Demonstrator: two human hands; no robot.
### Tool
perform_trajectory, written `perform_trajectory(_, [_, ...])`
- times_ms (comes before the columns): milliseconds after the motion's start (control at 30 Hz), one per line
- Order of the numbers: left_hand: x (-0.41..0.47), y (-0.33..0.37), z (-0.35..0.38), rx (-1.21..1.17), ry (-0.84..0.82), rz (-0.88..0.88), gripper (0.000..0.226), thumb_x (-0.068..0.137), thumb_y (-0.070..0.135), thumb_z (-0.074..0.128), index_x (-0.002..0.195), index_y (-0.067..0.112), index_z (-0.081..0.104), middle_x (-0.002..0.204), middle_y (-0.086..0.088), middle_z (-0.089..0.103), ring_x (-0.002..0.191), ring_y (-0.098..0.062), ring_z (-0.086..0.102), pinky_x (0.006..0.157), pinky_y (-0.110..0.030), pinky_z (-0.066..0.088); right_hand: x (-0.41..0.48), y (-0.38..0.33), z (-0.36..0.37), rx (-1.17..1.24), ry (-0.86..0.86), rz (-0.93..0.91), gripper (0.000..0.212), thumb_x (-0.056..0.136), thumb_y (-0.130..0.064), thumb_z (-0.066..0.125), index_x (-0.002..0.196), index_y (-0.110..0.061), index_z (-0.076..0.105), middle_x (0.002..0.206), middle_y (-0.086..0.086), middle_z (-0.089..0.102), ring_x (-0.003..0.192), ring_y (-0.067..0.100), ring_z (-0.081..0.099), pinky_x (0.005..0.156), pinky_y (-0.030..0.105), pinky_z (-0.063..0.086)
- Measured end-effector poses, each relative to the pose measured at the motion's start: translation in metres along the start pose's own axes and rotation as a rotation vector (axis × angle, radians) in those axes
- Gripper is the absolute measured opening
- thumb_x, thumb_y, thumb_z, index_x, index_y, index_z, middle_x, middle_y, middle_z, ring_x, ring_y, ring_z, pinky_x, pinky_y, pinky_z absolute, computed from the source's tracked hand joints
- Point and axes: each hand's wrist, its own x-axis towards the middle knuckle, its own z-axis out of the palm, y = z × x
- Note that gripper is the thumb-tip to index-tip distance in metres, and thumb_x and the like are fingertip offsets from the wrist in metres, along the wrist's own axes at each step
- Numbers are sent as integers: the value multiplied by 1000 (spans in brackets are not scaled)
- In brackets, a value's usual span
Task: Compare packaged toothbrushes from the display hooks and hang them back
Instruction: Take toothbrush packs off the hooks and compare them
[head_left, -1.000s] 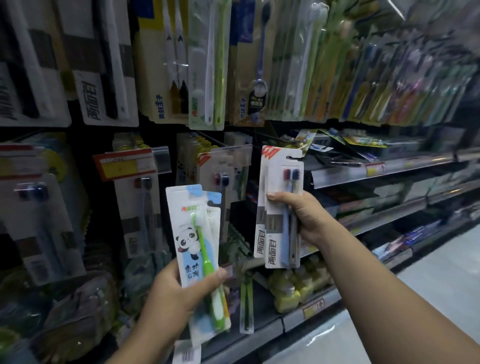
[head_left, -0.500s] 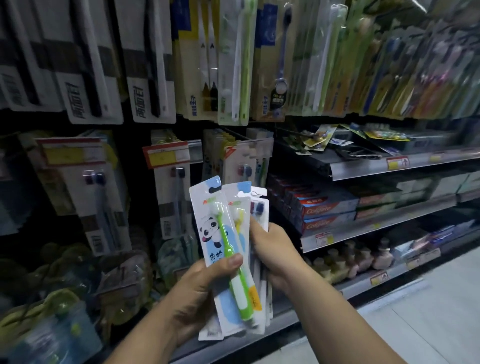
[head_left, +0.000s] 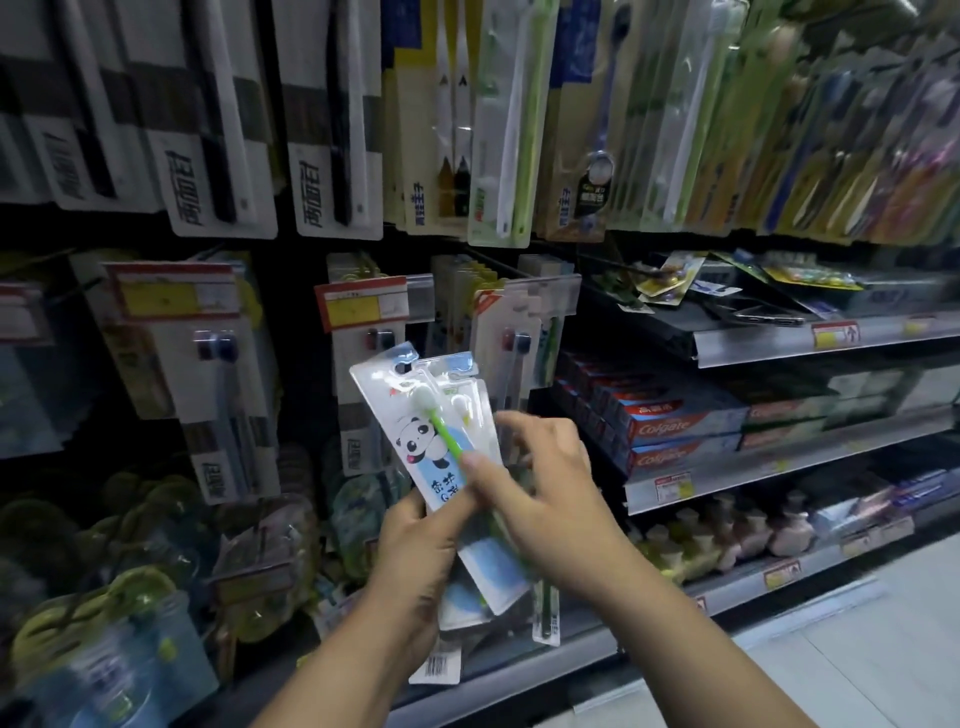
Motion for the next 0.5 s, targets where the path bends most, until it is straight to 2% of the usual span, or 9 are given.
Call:
perform_trajectory(67, [1,0,-1,-18,1,-6,38,79,16,78,115,4,75,108,-23,77,94,-36,76,81,-49,62,-7,0,-6,-51,-178,-85,83,78,-72,63,149,-34,43,126,-19,43,124,0,46,105,23,40])
perform_trajectory(133, [1,1,-2,-13,11,-11,38,78,14,80,114,4,76,105,-22,78,94,-39,76,84,-53,61,-10,3,-12,-22,-340,-94,93,76,-60,73,155,-34,32,132,-20,42,126,-4,48,108,24,43])
perform_trajectory(167, [1,1,-2,-15,12,-14,40,75,14,81,113,3,75,104,-22,78,94,-40,77,84,-53,62,-10,7,-15,-47,-363,-104,93,78,-51,78,156,-34,31,132,-19,42,126,-5,49,108,23,44])
perform_trajectory(233, [0,1,-3,6,-3,-21,47,69,17,84,112,2,74,105,-22,78,96,-41,76,87,-53,61,-9,12,-17,-81,-347,-105,91,79,-36,82,155,-35,32,133,-17,44,125,-3,51,105,22,47])
perform_trajectory(333, [1,-1,-4,77,-31,-13,56,63,25,86,112,2,74,105,-20,79,98,-40,76,93,-53,59,-11,15,-18,-31,-286,-61,84,70,-34,76,147,-38,42,134,-13,54,118,6,61,96,34,57])
perform_trajectory(433, [3,-3,-7,110,-52,-22,51,70,22,83,115,1,71,105,-21,78,95,-40,76,82,-48,64,-11,18,-20,112,-230,3,55,70,-24,75,120,-36,56,108,-4,72,93,17,74,79,44,64])
perform_trajectory(500, [4,-4,-8,112,-76,-31,47,75,20,80,117,1,70,107,-21,78,95,-40,77,75,-47,65,-11,19,-21,183,-186,10,46,73,-21,77,113,-32,57,100,0,73,92,26,74,77,53,62])
